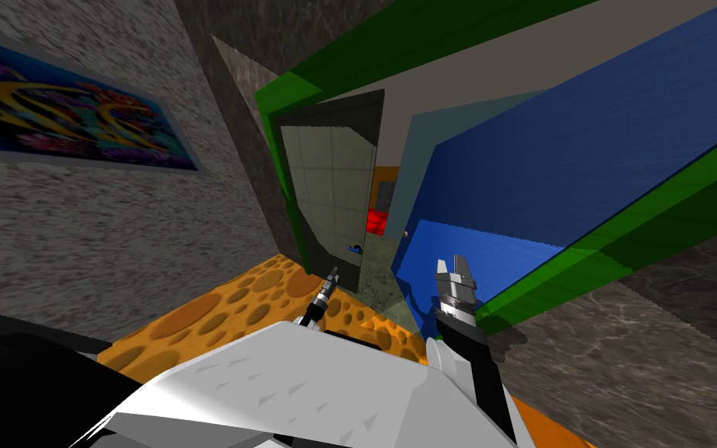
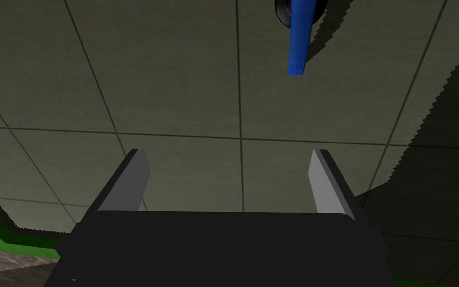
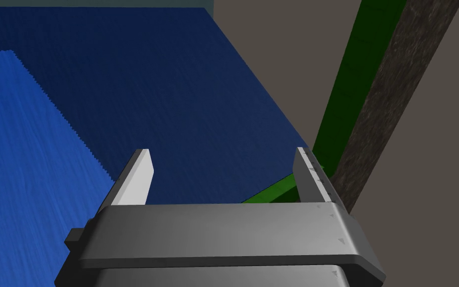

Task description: Push the door open

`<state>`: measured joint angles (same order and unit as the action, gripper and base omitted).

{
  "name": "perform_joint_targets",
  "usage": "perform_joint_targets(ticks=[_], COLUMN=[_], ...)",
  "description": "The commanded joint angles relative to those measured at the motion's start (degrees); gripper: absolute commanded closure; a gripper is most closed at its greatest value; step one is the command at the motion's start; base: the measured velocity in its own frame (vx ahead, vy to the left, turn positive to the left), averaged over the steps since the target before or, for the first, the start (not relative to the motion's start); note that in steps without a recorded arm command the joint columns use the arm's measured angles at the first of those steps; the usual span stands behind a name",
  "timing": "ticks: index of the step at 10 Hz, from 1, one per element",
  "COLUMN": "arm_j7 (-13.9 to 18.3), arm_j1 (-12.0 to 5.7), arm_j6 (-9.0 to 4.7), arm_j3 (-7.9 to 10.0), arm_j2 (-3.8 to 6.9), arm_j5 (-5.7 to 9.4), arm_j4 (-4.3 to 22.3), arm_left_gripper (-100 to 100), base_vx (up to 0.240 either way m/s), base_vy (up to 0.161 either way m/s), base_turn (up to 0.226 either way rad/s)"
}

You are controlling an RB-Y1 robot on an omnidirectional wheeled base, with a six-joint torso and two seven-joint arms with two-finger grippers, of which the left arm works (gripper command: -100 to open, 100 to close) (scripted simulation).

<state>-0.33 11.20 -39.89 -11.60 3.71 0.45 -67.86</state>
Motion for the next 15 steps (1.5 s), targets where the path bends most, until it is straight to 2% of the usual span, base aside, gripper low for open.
perform_joint_targets(ticks=[1,9,15], arm_j7=[0.12,0.77,0.57], arm_j1=[-0.71,-3.15,-4.39], arm_j6=[-0.05,-1.78,-2.37], arm_j3=[-0.28,-1.91,-0.87], arm_j2=[-0.27,-1.57,-0.83], arm_j5=[-0.08,-0.54,-0.25], arm_j4=[1.86,11.41,12.98], arm_left_gripper=[-100,-100,-100], base_vx=[0.092,0.098,0.168], base_vy=[0.042,0.072,-0.023], base_turn=[-0.059,-0.056,-0.022])
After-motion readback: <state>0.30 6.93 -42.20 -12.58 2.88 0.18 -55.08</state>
